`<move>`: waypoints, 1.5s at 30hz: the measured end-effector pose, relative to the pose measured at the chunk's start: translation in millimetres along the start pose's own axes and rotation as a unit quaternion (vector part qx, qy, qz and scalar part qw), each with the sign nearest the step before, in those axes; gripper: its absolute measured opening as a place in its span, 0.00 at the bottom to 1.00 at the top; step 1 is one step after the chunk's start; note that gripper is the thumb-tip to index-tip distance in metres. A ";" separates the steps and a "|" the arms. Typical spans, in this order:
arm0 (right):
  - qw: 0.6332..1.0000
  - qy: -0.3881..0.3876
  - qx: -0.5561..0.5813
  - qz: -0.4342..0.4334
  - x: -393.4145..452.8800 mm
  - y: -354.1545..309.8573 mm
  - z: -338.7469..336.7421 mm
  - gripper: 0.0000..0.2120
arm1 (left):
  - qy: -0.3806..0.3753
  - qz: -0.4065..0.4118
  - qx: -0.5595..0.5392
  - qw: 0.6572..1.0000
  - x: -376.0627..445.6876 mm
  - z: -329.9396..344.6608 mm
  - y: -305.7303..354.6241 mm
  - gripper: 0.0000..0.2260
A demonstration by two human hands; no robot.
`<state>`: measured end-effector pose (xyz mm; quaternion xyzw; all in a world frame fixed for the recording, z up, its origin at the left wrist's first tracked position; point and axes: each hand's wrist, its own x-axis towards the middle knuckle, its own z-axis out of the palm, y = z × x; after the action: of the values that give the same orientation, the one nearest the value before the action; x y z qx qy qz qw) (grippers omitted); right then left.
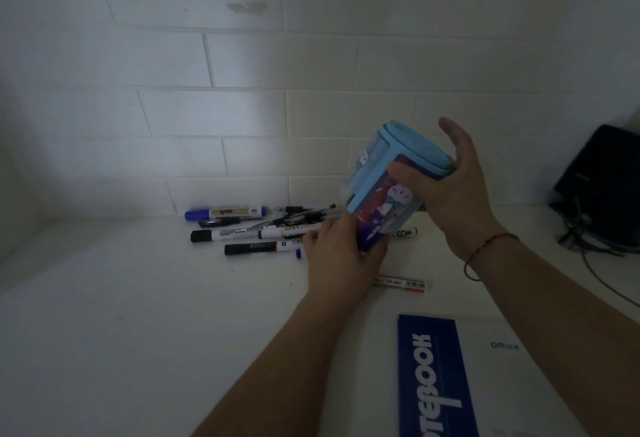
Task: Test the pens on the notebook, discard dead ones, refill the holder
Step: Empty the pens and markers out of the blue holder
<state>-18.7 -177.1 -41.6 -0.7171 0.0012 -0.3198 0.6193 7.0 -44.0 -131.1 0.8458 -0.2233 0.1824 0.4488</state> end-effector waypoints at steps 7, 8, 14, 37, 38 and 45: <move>0.998 0.040 -0.016 -0.052 -5.5 1.9 9.3 0.42 | -0.028 -0.004 0.005 1.000 0.8 0.3 -1.9 0.26; 0.997 0.034 -0.024 -0.057 -3.9 -0.1 12.3 0.42 | -0.029 -0.013 0.007 0.999 1.8 0.6 -1.8 0.30; 0.992 -0.014 -0.087 -0.095 9.2 -15.2 22.7 0.40 | 0.028 -0.030 -0.131 0.990 2.6 -2.5 0.3 0.22; 0.945 0.240 0.219 0.036 15.6 21.0 -7.3 0.44 | -0.087 0.041 0.072 0.993 -2.5 5.4 -7.3 0.17; 0.944 0.239 0.224 0.020 21.9 14.1 -14.3 0.47 | -0.078 0.038 0.066 0.994 -2.0 5.1 -7.3 0.16; 0.964 0.189 0.188 0.001 21.6 3.5 -21.8 0.49 | -0.043 0.002 0.060 0.997 -0.7 6.2 -9.8 0.15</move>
<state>-10.2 -205.8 -34.3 -0.5141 0.0583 -0.4434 0.7319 12.3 -44.2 -141.3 0.8778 -0.2324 0.1597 0.3873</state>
